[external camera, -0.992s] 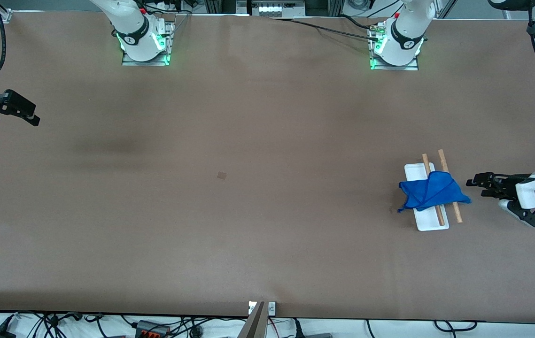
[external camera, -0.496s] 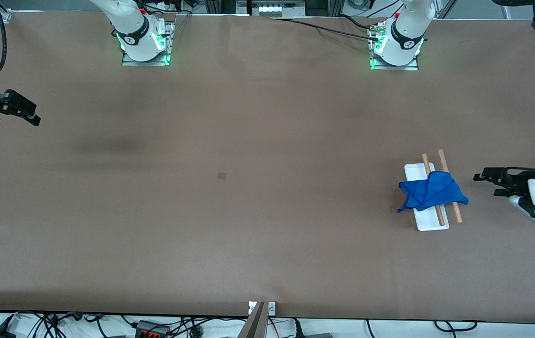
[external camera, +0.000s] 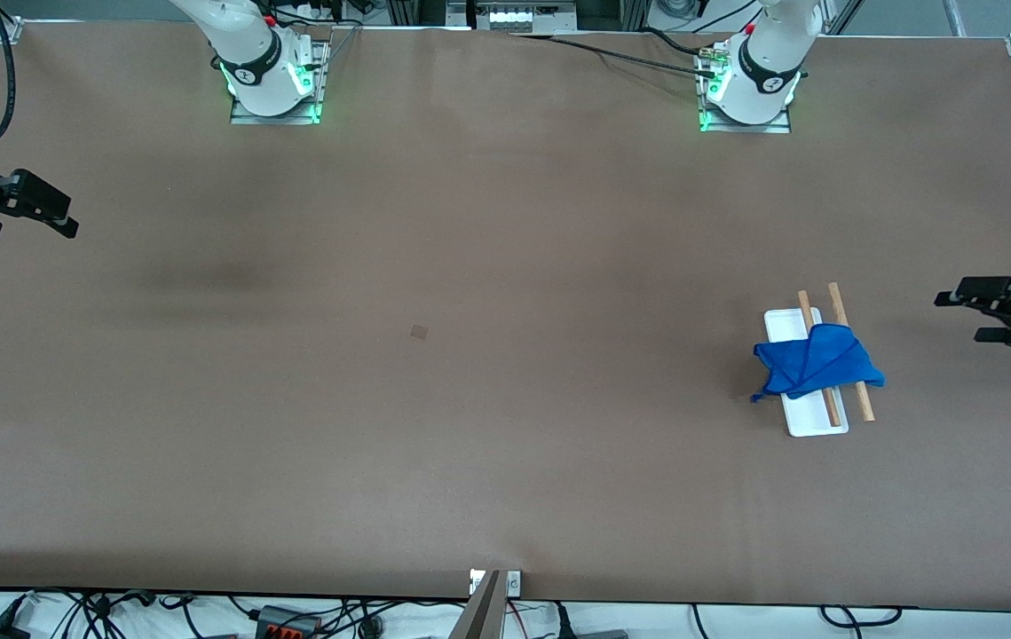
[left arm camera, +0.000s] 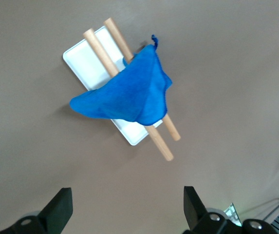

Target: Pass towel and hang on rack

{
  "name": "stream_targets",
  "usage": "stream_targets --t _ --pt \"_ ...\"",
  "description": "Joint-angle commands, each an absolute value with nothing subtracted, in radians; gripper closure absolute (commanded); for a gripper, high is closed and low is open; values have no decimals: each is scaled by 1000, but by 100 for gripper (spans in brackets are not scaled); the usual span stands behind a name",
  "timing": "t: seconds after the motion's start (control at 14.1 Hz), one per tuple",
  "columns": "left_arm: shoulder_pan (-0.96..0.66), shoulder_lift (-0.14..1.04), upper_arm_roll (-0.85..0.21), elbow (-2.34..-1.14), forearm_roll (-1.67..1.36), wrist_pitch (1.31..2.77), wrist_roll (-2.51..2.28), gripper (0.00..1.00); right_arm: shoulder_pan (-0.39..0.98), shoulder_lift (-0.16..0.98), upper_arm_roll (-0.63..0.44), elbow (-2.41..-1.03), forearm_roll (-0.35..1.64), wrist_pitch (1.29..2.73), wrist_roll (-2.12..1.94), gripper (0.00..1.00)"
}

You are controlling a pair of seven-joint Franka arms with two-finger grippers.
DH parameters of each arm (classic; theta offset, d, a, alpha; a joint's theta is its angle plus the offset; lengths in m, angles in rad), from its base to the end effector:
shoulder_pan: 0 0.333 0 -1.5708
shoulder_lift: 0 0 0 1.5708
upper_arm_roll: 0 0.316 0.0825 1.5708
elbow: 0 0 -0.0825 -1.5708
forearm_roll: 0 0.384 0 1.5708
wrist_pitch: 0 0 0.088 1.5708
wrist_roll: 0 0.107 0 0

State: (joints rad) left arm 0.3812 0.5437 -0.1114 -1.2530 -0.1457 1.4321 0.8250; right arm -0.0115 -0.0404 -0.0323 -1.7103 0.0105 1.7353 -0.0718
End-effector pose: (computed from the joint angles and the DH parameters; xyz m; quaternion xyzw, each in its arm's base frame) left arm 0.6470 0.1779 0.4277 0.9427 -0.2627 -0.0993 0.1804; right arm 0.5543 -0.0237 0.5952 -0.9994 -0.0133 -0.0330 0.0040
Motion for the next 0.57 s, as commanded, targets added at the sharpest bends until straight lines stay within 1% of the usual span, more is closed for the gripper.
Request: stream_targets --t 0.0,0.07,0.28,0.5 --pt "303 563 -107 -1210 -109 1404 779 0 -57 -43 25 -1697 -3 1720 -75 0" --pt "290 558 -110 -1204 -82 1382 763 0 -58 -43 25 -1698 -3 1720 -75 0" --pt "235 566 -104 -1092 -69 1295 695 0 -63 -46 20 -1697 -2 1720 -74 0" --pt "227 563 -115 -1085 -58 1266 674 0 -63 -46 18 -1698 -2 1720 -72 0"
